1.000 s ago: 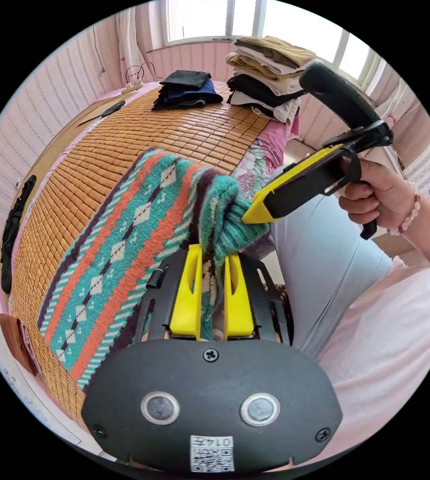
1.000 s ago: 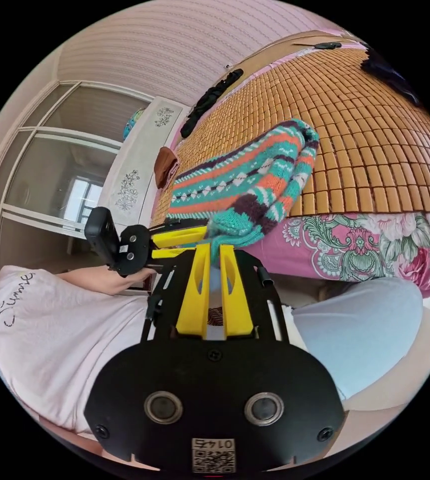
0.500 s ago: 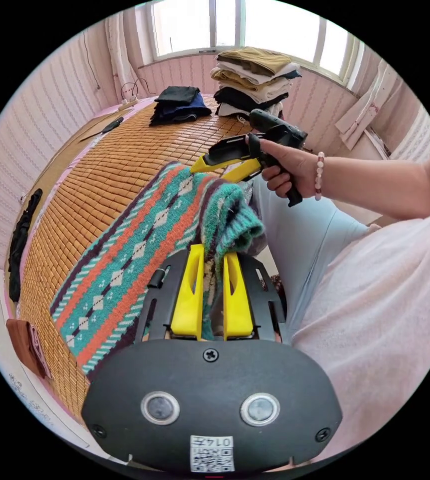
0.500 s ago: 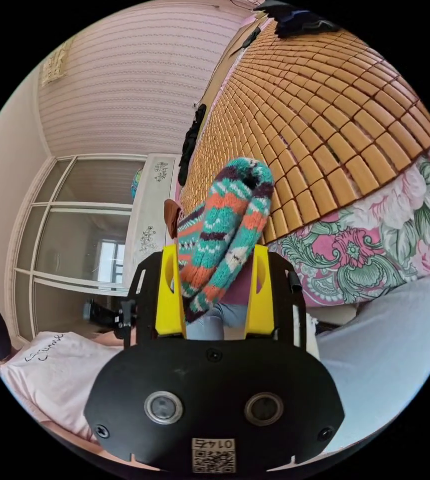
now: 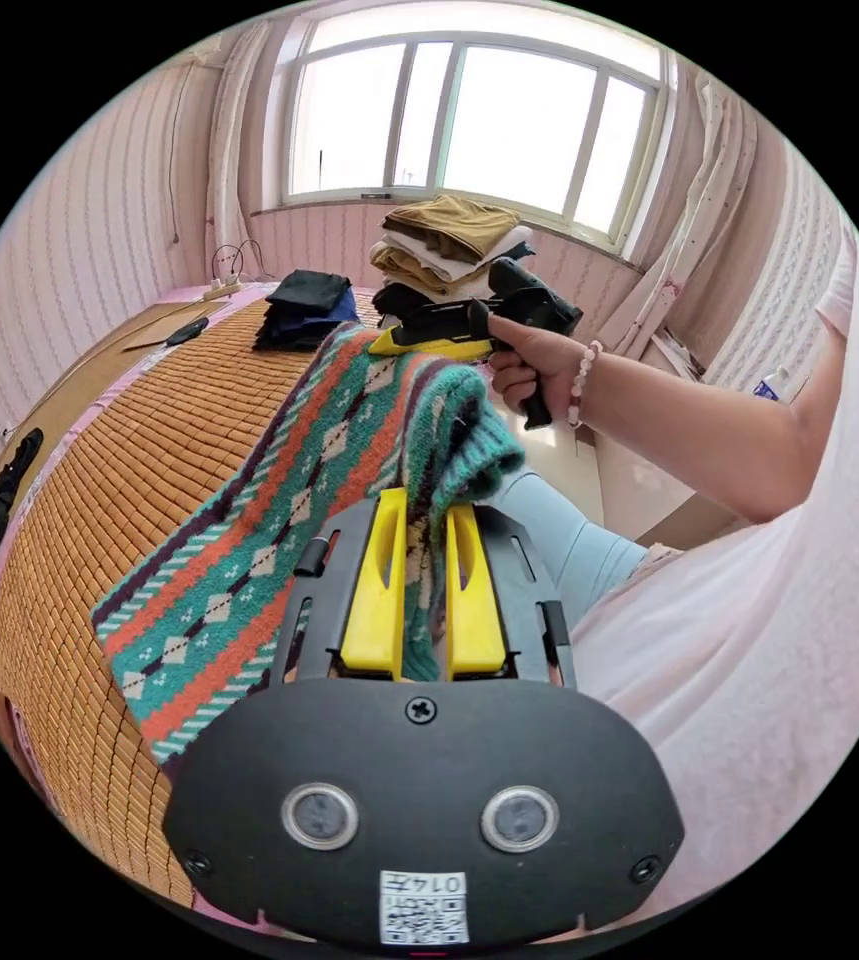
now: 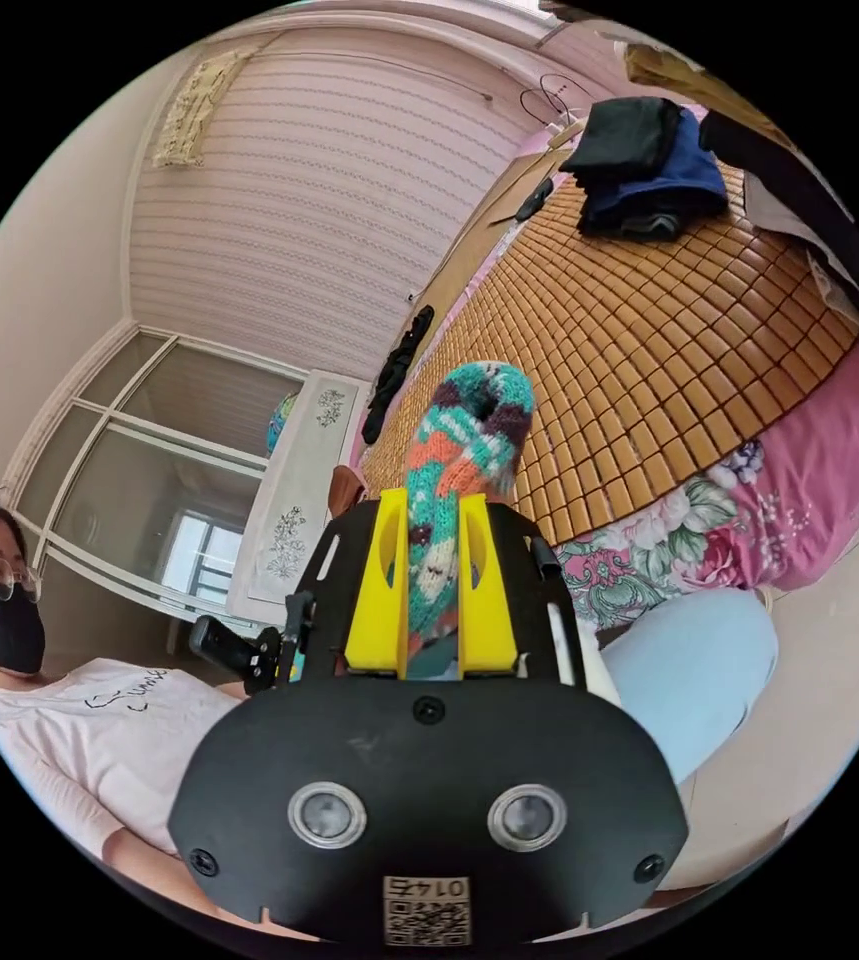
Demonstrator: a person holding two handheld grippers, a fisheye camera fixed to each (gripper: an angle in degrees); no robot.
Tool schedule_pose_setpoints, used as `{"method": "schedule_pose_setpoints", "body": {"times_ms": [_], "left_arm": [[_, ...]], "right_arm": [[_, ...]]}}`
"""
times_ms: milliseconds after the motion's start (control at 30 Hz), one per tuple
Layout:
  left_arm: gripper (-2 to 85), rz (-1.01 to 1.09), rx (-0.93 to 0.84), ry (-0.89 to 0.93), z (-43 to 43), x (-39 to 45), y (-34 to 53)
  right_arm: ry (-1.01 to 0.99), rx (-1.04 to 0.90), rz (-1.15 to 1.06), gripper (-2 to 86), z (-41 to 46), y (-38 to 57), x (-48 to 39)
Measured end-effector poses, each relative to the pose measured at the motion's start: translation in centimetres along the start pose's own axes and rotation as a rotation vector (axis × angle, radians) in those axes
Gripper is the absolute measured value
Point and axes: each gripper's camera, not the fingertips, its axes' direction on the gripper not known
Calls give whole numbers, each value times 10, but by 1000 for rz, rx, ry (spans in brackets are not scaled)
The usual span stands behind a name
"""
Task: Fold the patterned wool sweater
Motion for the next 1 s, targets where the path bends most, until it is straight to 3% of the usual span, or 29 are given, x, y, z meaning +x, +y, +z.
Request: {"method": "schedule_pose_setpoints", "body": {"times_ms": [200,467,567,667,733,1000], "left_arm": [[64,-95,94,71,-14,-20,13],[68,-558,102,-151,-59,-85,102],[74,-761,91,-164,-60,-113,135],[68,-849,89,-160,-64,-134,151],[68,-911,120,-124,-70,-145,163],[89,-948,181,-141,-73,-145,164]], "right_arm": [[205,-92,-178,83,33,4,-86],[221,-494,-470,118,300,21,-193],[247,-586,-454,118,382,38,-199],[68,-524,-511,115,405,49,-228],[78,-487,-578,114,410,56,-245],[560,-594,-658,161,483,53,-213]]}}
